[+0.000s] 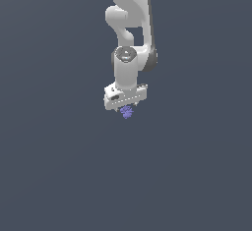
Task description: Pick up the object and move it to a goal position.
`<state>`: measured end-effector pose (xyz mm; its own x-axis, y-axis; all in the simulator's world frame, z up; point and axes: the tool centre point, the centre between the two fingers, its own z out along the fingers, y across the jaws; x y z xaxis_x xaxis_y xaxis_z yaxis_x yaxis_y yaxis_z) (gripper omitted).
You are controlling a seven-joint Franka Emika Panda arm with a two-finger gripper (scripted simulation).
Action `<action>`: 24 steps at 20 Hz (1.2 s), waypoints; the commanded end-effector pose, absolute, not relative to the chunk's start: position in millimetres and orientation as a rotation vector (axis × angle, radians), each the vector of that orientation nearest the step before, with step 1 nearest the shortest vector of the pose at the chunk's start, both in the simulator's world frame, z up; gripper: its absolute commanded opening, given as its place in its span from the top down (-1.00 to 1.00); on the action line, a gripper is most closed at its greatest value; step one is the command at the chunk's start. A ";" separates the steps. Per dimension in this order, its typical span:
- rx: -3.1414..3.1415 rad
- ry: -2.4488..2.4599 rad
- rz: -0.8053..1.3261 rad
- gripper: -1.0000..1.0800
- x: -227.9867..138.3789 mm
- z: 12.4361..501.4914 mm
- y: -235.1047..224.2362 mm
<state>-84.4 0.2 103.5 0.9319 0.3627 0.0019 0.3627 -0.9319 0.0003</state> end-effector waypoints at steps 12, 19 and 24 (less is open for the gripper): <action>-3.066 -0.684 0.001 -0.92 -102.3 89.9 1.9; -3.065 -0.688 0.000 -0.92 -103.8 63.7 2.2; -3.065 -0.691 0.000 -0.92 -104.0 46.1 2.1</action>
<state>-104.3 2.2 50.6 0.9035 0.4287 -0.0009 0.4287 -0.9035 -0.0007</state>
